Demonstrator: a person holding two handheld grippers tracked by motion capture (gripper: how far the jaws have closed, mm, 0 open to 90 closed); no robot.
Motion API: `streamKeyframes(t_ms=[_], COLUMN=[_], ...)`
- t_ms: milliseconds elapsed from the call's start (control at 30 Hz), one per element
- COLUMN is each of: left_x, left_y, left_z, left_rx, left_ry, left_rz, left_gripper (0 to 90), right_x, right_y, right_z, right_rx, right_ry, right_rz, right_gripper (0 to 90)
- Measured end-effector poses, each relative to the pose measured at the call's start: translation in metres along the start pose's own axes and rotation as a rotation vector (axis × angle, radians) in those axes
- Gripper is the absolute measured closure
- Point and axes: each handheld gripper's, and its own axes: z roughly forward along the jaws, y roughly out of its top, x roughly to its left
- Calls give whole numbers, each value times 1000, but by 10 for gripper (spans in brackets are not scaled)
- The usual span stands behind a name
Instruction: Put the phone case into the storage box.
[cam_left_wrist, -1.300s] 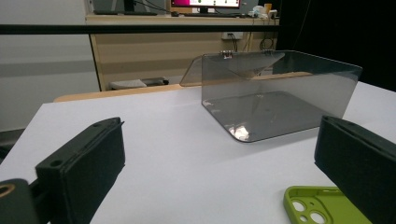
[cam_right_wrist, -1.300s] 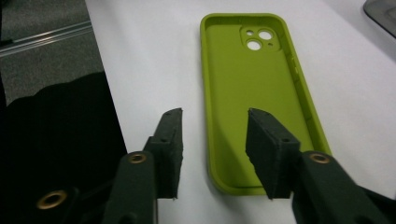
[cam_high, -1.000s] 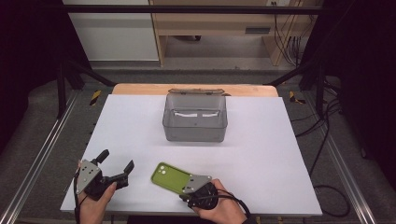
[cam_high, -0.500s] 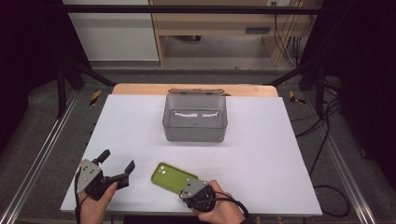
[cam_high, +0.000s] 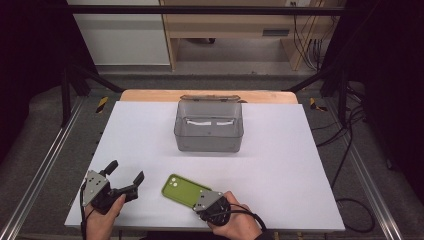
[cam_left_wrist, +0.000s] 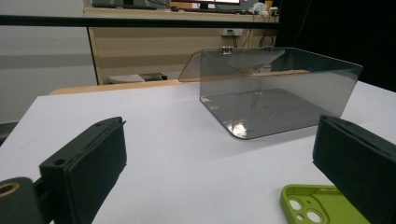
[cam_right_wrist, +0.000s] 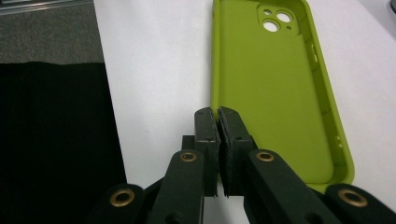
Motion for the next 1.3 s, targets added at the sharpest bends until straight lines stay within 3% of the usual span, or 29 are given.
streamKeyframes(t_ms=[133, 167, 367, 433, 467, 533, 567, 633, 733, 933, 1100, 1167, 1233, 1300], left_x=[1, 2, 3, 3, 3, 2, 2, 1, 0, -4, -8, -9, -12, -14], left_y=[0, 0, 0, 0, 0, 0, 0, 0, 0, 1, 1, 1, 4, 5], left_z=[0, 0, -1, -1, -1, -1, -1, 0, 0, 2, 3, 2, 2, 3], left_rx=[-4, -6, -10, -14, -14, -12, -12, -15, -15, -13, -8, -13, -11, -14], left_ry=[3, 6, 8, 6, 6, 9, 9, 3, 1, -13, -28, -31, -52, -61], left_rz=[-6, -9, -16, -13, -13, -12, -12, -11, -9, -3, 5, -6, -67, -78], left_gripper=[20, 19, 17, 15, 15, 15, 15, 15, 15, 14, 14, 15, 13, 14], right_x=[-2, -4, -11, -14, -14, -18, -18, -20, -21, -23, -24, -25, -25, -26], right_y=[-1, -3, -8, -13, -13, -20, -20, -24, -24, -25, -27, -27, -27, -27], right_z=[-1, -5, -16, -21, -21, -26, -26, -32, -36, -47, -52, -54, -57, -59], right_rx=[-14, -55, -122, -174, -174, -246, -246, -319, -353, -480, -509, -529, -542, -552], right_ry=[12, 21, 7, 6, 6, -7, -7, -20, -38, -70, -88, -83, -89, -102], right_rz=[21, 55, 111, 133, 133, 180, 180, 220, 227, 258, 277, 299, 321, 336], right_gripper=[880, 881, 881, 881, 881, 881, 881, 881, 881, 881, 881, 881, 881, 881])
